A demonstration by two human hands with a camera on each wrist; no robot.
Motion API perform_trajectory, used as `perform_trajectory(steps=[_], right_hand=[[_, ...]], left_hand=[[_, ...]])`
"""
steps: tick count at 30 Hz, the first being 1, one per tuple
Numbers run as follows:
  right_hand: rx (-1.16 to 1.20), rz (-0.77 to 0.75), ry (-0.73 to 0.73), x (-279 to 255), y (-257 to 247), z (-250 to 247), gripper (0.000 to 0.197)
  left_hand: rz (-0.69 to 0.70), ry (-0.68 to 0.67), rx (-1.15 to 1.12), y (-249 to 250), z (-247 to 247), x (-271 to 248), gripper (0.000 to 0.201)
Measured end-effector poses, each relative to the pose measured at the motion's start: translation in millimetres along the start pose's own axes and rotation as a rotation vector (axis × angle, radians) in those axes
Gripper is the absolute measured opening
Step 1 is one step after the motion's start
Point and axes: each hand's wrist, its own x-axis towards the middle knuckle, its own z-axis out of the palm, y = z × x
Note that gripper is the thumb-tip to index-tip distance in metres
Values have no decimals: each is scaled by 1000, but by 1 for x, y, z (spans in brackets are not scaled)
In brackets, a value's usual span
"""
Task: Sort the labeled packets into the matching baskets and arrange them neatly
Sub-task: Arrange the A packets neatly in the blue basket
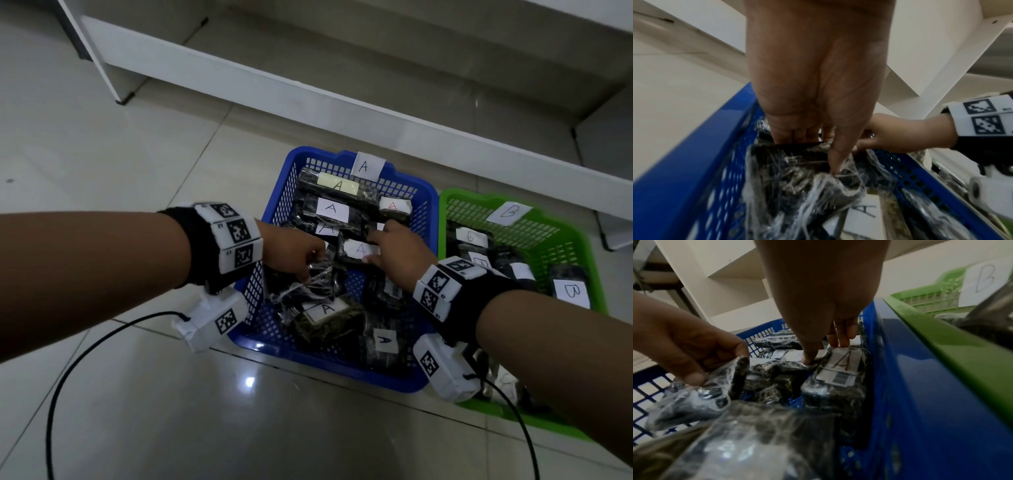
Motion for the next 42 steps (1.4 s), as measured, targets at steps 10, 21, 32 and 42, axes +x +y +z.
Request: perform_trajectory(steps=[10,21,32,42], right_hand=[[237,-109,-165,-30,-44,-2,28],[616,114,-269,-29,-71,9,55],[541,-64,-365,-34,-64,-13,31],[556,-3,-540,-34,-2,-61,36]], left_hand=[[-42,198,-203,-14,-42,-11,32],[0,327,-179,-32,-29,-8,45],[86,308,-193,-26,-27,-12,47],[227,200,157,-18,26,-13,43]])
